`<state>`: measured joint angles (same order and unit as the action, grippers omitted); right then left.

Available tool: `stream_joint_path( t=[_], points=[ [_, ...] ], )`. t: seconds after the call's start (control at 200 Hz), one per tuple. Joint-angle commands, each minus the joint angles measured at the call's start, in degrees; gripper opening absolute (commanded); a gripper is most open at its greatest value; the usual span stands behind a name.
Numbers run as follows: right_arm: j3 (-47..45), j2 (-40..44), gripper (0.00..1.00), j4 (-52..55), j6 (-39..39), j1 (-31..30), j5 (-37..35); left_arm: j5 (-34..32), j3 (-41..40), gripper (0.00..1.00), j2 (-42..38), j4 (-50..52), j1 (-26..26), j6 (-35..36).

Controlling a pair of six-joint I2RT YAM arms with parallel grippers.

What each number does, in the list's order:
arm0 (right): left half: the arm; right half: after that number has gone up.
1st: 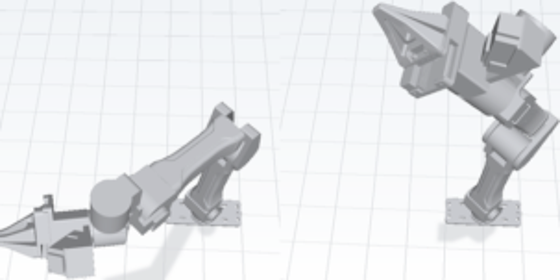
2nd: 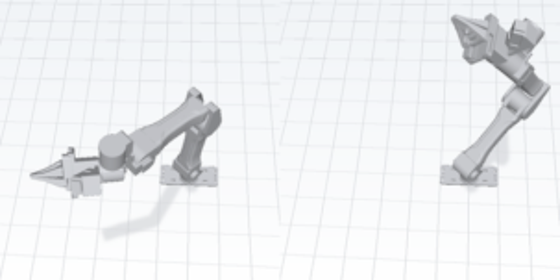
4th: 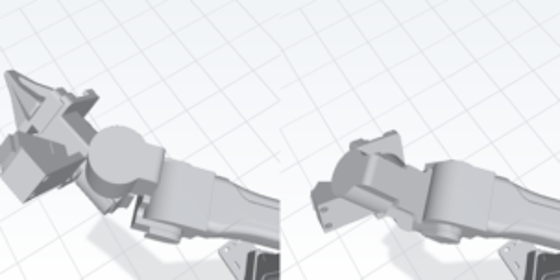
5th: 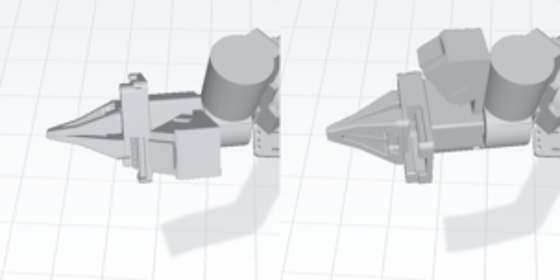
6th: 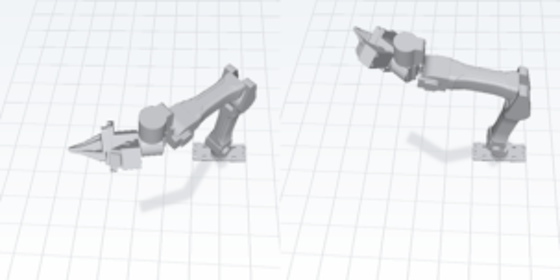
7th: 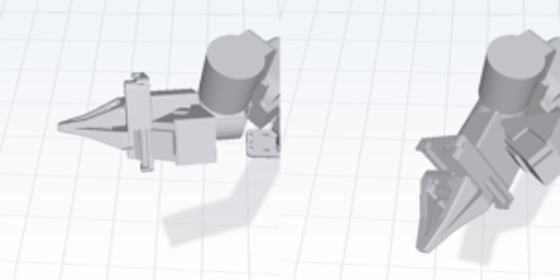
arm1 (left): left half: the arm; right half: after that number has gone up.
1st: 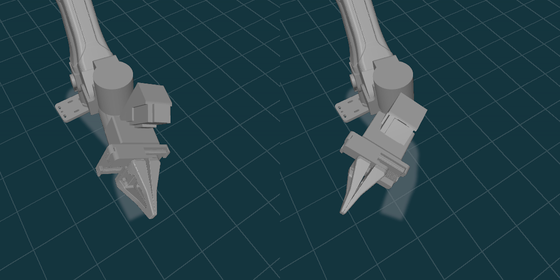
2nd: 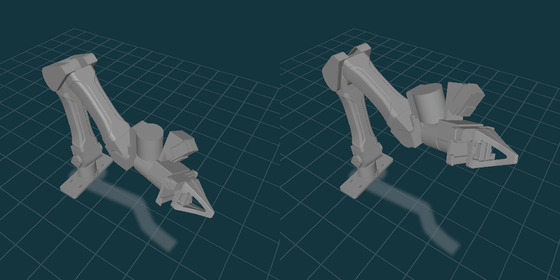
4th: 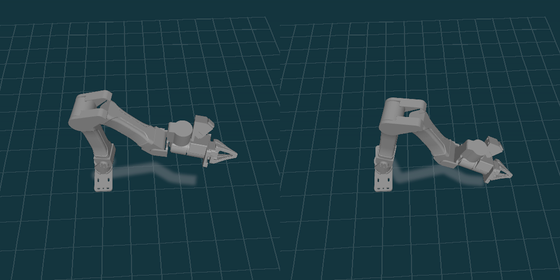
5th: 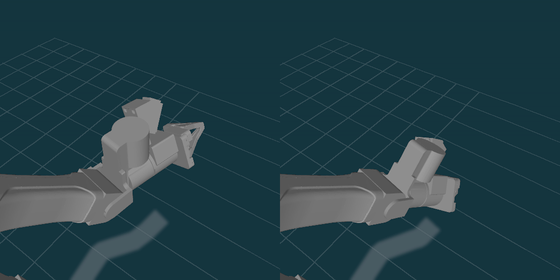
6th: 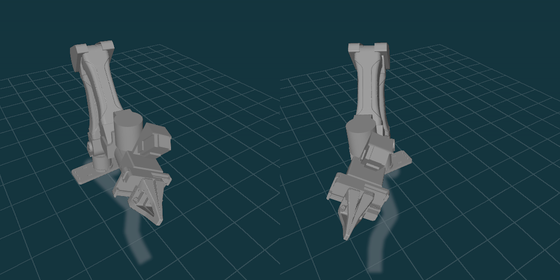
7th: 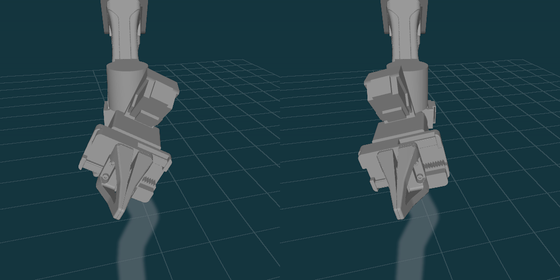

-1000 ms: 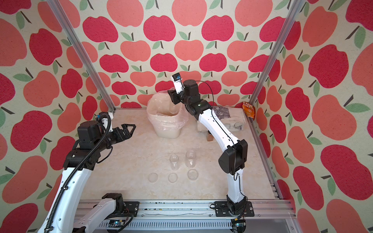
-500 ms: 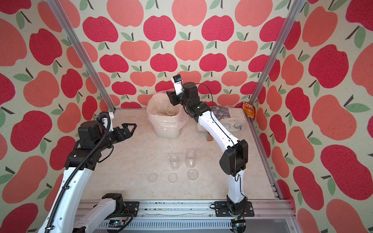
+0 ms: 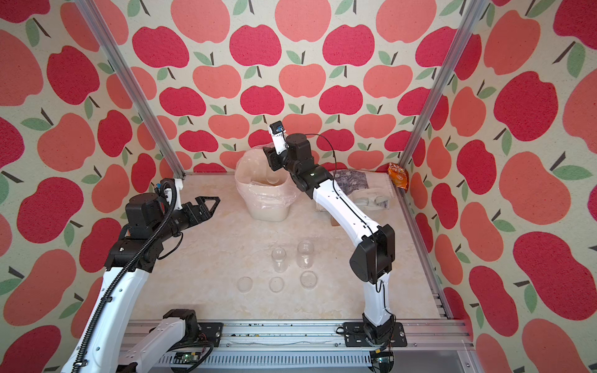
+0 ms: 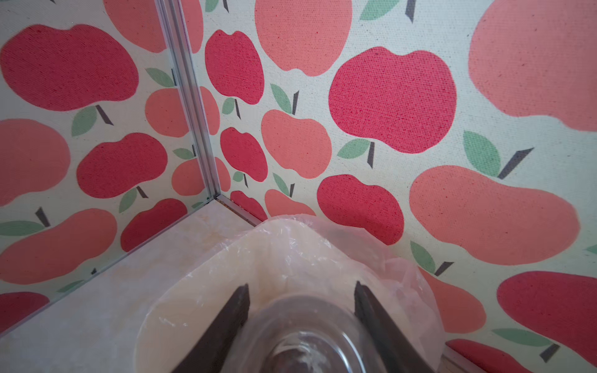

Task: Empty the moldy dried flower tea in the jars
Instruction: Pour the moldy dried flower tea into the trash bin.

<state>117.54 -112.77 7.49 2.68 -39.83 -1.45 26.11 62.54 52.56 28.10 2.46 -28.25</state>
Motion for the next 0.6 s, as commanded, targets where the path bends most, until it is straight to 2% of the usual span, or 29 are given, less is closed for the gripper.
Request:
stream_joint_path(
  t=[0.0, 0.065, 0.1, 0.125, 0.205, 0.235, 0.275, 0.335, 0.37, 0.4, 0.47, 0.51, 0.54, 0.595],
  points=[
    [2.30, 1.00, 0.11, 0.31, 1.14, 1.47, -0.14, 1.05, -0.58, 0.99, 0.00, -1.97, -0.26, -1.19],
    [2.65, 0.80, 0.12, 0.44, -8.37, -1.55, -8.22, 1.05, -0.67, 0.99, -0.08, -2.08, -0.31, -1.43],
    [2.53, 0.84, 0.12, 0.09, -9.68, -2.18, -9.12, 1.13, -0.73, 1.00, -0.13, -2.17, -0.26, -1.46],
    [2.43, 0.87, 0.13, 0.16, -8.07, -1.84, -7.48, 1.11, -0.76, 0.99, -0.09, -2.17, -0.31, -1.52],
    [2.21, 0.77, 0.13, -0.47, 3.73, 1.37, 0.49, 1.18, -0.76, 0.99, 0.16, -2.34, -0.27, -1.72],
    [2.81, 0.43, 0.11, -0.10, 4.85, 1.94, 1.43, 1.29, -0.67, 0.99, 0.18, -2.45, -0.31, -1.83],
    [4.06, -0.09, 0.10, 1.60, 1.12, 1.13, -0.78, 1.47, -0.66, 1.00, 0.27, -2.60, -0.24, -1.98],
    [5.36, -0.67, 0.11, 2.35, -8.40, -1.72, -8.57, 1.73, -0.66, 0.99, 0.36, -2.69, -0.18, -2.23],
    [5.17, -0.78, 0.12, 1.91, -10.44, -2.72, -10.44, 1.75, -0.75, 0.99, 0.36, -2.90, -0.17, -2.25],
    [4.90, -0.63, 0.12, 2.00, -8.19, -2.28, -8.40, 1.75, -0.76, 0.99, 0.34, -2.90, -0.17, -2.33],
    [3.51, -0.16, 0.11, 0.71, 6.48, 1.68, 1.81, 1.71, -0.84, 1.00, 0.41, -3.05, -0.17, -2.34],
    [3.60, -0.38, 0.07, -0.26, 10.77, 3.28, 4.58, 1.73, -0.84, 1.00, 0.49, -3.11, -0.17, -2.29],
    [4.25, -0.64, 0.07, 0.53, 8.81, 3.14, 3.53, 1.80, -0.84, 0.99, 0.53, -3.14, -0.20, -2.33],
    [5.75, -1.08, 0.07, 2.85, -0.67, 0.70, -4.35, 1.88, -0.84, 0.99, 0.62, -3.22, -0.17, -2.42]
  ],
)
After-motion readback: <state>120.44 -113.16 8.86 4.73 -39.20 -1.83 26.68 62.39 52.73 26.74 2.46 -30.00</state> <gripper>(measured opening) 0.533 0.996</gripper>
